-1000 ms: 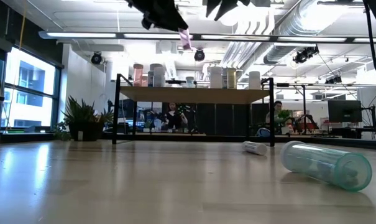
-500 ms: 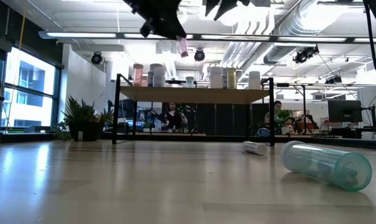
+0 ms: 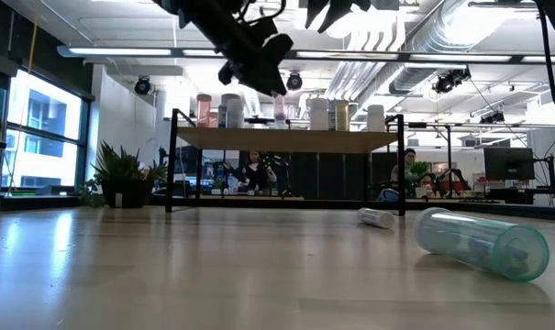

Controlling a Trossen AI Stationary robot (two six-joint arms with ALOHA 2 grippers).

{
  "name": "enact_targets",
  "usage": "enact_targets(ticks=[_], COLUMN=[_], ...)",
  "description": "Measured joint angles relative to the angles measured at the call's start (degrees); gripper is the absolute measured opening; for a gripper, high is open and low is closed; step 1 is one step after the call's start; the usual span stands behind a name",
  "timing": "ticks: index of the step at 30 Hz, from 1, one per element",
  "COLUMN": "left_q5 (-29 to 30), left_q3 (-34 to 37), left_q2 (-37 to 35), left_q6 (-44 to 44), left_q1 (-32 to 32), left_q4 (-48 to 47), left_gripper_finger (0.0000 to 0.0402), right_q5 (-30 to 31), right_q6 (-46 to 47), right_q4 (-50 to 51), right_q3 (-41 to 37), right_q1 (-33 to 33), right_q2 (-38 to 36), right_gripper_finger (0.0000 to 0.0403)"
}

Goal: Pick and place medicine bottles onto shelf by color
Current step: Put the pink pill bottle on the shelf

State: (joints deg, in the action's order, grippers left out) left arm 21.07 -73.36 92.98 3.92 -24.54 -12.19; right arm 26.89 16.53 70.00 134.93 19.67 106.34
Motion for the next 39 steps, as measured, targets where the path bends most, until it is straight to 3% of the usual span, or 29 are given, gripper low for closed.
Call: enact_targets(ticks=[17,27,39], left_q5=[-1.2,-0.9,-0.5], left_q3=[-6.6,-7.7,-7.9], left_q2=[1.2,7.4,8.6], left_q6=[-1.3,-0.5,-0.7], left_q1=[-2.8,-1.4,-1.3], left_q4=[-4.6,-5.9,-5.0], left_gripper_finger=[0.0121,0.0121,0.0121], right_q5=[-0.2,-0.4,-0.3], right_q6=[0.1,1.2,1.2], right_q4=[0.0,0.3,1.0], right_q3=[0.0,0.0,0.0], right_q1=[0.7,0.7,0.7], right_q2=[0.0,0.0,0.0], right_gripper_finger=[0.0179,0.0179,0.0179])
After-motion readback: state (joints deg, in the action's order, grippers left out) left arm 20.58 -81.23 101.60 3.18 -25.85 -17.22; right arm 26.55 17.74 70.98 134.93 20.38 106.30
